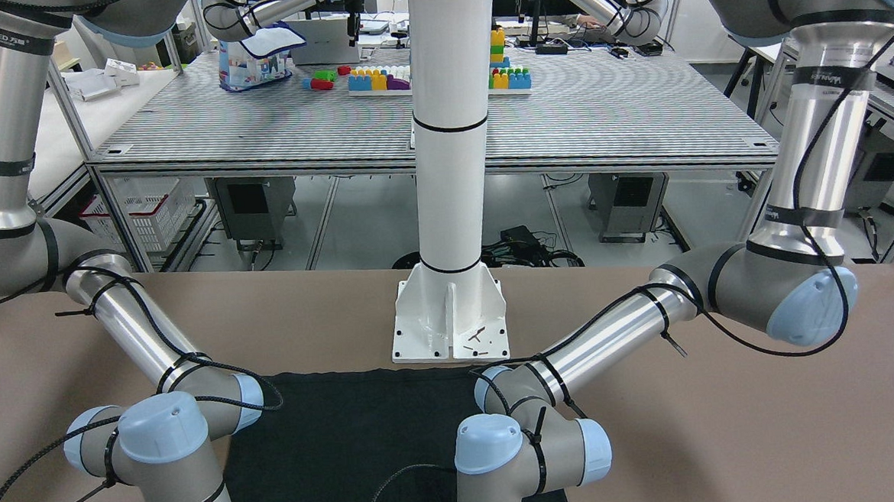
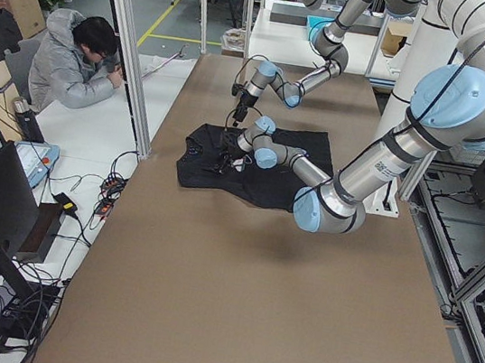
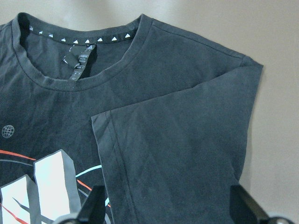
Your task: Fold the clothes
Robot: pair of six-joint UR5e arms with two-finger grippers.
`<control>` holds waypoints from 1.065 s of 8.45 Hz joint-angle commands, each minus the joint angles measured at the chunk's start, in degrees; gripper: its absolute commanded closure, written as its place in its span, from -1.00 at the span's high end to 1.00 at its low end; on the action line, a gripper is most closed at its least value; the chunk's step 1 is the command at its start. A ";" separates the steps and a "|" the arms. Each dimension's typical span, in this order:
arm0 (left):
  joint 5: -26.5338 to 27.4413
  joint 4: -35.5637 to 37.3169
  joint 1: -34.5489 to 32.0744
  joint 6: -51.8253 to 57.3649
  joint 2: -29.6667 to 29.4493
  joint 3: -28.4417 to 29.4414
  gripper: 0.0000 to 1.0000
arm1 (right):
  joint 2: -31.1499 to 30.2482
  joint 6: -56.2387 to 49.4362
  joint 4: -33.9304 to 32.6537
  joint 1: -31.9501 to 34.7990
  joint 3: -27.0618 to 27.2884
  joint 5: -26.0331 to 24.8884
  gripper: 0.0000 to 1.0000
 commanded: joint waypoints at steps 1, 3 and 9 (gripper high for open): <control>-0.13 -0.07 -0.61 -0.03 -0.25 0.53 -0.39 | 0.04 -0.02 -0.03 -0.01 0.00 0.00 0.89; -0.13 -1.21 -0.70 -0.12 -1.21 1.83 -0.39 | -0.05 -0.02 -0.03 -0.01 0.00 0.01 0.89; -0.04 -1.21 -0.44 -0.83 -5.78 6.40 -1.00 | -1.36 -0.46 0.15 -0.01 0.00 0.01 0.89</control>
